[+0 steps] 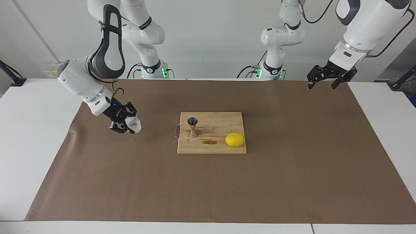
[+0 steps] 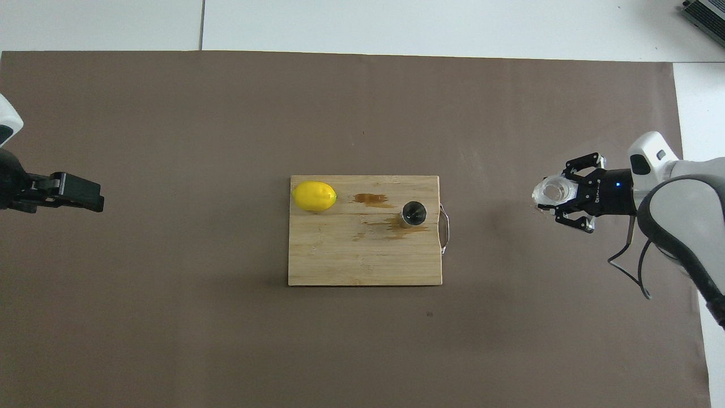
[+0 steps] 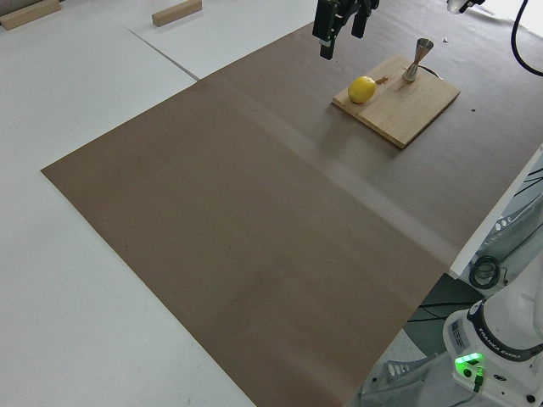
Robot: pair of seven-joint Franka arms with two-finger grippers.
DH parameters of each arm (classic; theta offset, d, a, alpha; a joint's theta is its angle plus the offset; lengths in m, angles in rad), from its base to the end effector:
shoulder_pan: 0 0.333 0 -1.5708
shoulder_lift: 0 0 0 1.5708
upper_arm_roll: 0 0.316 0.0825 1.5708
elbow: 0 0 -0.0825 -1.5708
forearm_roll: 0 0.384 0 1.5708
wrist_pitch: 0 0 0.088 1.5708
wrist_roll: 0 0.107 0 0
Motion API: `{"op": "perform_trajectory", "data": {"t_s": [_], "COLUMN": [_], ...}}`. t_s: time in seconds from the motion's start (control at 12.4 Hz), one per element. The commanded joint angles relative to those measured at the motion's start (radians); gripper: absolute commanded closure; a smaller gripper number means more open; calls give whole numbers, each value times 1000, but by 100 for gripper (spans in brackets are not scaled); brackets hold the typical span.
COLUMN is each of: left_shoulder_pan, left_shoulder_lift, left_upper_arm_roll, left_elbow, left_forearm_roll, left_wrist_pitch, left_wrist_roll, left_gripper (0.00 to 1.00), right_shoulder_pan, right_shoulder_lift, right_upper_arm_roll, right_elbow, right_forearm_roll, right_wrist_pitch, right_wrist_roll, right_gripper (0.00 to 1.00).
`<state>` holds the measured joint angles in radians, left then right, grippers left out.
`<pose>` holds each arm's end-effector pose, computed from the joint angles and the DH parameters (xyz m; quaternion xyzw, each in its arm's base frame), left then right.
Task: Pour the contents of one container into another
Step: 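Set the white cup down and open the right gripper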
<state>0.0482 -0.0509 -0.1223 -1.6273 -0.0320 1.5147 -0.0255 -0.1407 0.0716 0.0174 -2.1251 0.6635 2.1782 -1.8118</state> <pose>0.5303 -0.0447 0.6207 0.9991 -0.0245 -0.0316 0.0113 0.5537 -0.0454 0.3821 -0.7687 -0.5814 -0.2143 0.1584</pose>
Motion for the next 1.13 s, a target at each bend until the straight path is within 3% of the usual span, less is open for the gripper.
{"op": "perform_trajectory", "data": {"t_s": [0.0,0.4,0.72,0.96,1.04], "left_shoulder_pan": [10,10,10,10,10], "left_shoulder_lift": [-21,-21,-21,-21,-21], "left_upper_arm_roll": [-5,-5,-5,-5,-5], "left_elbow": [-17,-19,-17,-17,-17], "left_forearm_roll": [15,15,15,15,15], "left_wrist_pitch": [-10,-8,-10,-10,-10], "left_wrist_roll": [2,2,2,2,2], "left_gripper": [0,0,0,0,0], "right_shoulder_pan": [-37,-37,-43,-51,-51], "right_shoulder_lift": [0,52,109,140,143], "right_upper_arm_roll": [12,12,12,12,12], "right_elbow": [-74,-139,-137,-137,-137], "right_forearm_roll": [65,182,274,275,275], "right_wrist_pitch": [60,212,213,210,209], "right_wrist_roll": [-101,-271,-386,-415,-417], "right_gripper": [80,80,80,78,71]}}
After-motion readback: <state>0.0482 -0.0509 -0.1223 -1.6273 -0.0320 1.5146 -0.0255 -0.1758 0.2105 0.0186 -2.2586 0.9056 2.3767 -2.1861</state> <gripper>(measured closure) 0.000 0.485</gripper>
